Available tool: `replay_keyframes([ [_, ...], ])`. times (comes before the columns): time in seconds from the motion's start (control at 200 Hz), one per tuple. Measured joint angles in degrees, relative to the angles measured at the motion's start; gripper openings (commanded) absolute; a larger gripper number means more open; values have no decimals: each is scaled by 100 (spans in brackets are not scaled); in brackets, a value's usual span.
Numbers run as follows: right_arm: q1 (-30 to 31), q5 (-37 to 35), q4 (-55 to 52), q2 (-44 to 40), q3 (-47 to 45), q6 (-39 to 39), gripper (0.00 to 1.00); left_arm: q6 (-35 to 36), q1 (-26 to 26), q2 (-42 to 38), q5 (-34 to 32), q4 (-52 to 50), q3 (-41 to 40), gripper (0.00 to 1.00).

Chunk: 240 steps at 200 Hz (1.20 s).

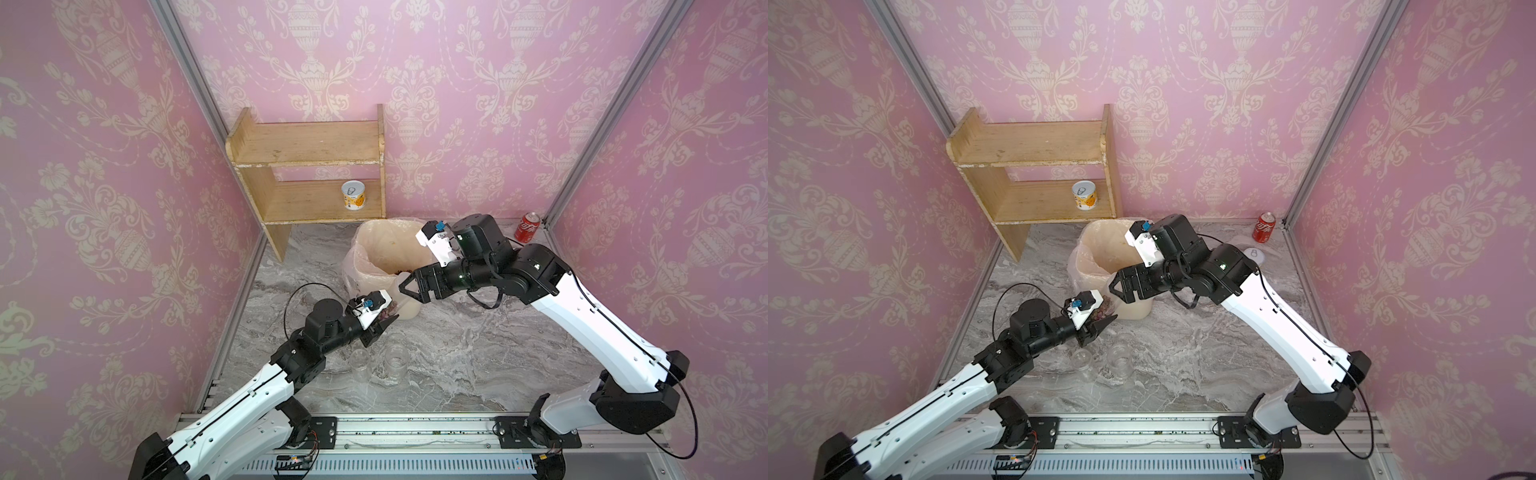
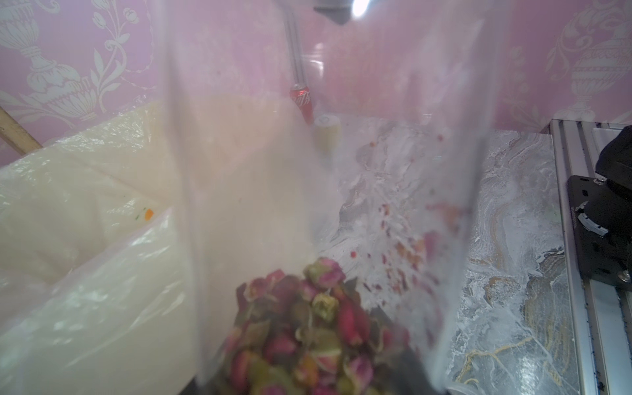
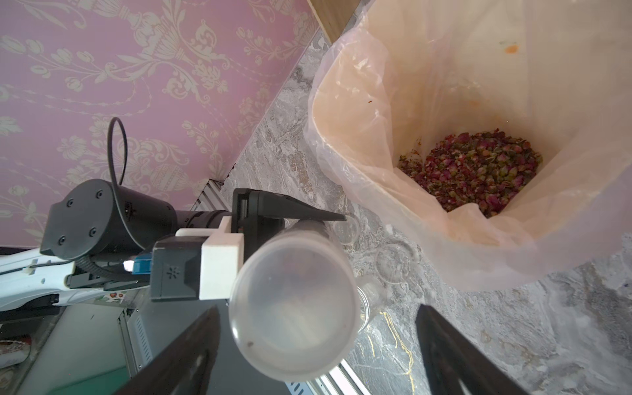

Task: Empty the moldy dried flower tea in the jars
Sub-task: Unscrew the lid from the jar.

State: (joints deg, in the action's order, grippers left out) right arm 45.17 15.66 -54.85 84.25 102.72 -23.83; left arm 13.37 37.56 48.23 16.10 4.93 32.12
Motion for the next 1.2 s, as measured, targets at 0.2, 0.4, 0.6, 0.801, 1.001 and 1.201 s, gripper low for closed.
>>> replay_keyframes([
  [0.2, 0, 37, -55, 105, 162, -15, 73, 33, 0, 20, 0, -37, 0, 23],
  [0.4, 26, 144, -190, 299, 378, 7, 72, 33, 0, 24, 0, -37, 11, 23],
  [0.6, 37, 192, -289, 442, 463, 98, 59, 33, 0, 26, 0, -39, 26, 23],
  [0.801, 35, 245, -372, 479, 511, 315, 46, 72, 0, 26, 7, -70, 28, 22],
  [1.001, 31, 535, -686, 514, 715, 1928, 24, 33, -7, 96, 448, -83, 90, 23],
  [1.201, 321, 391, -1346, 422, 728, 5056, 17, -11, -22, 433, 1703, -146, 105, 23],
])
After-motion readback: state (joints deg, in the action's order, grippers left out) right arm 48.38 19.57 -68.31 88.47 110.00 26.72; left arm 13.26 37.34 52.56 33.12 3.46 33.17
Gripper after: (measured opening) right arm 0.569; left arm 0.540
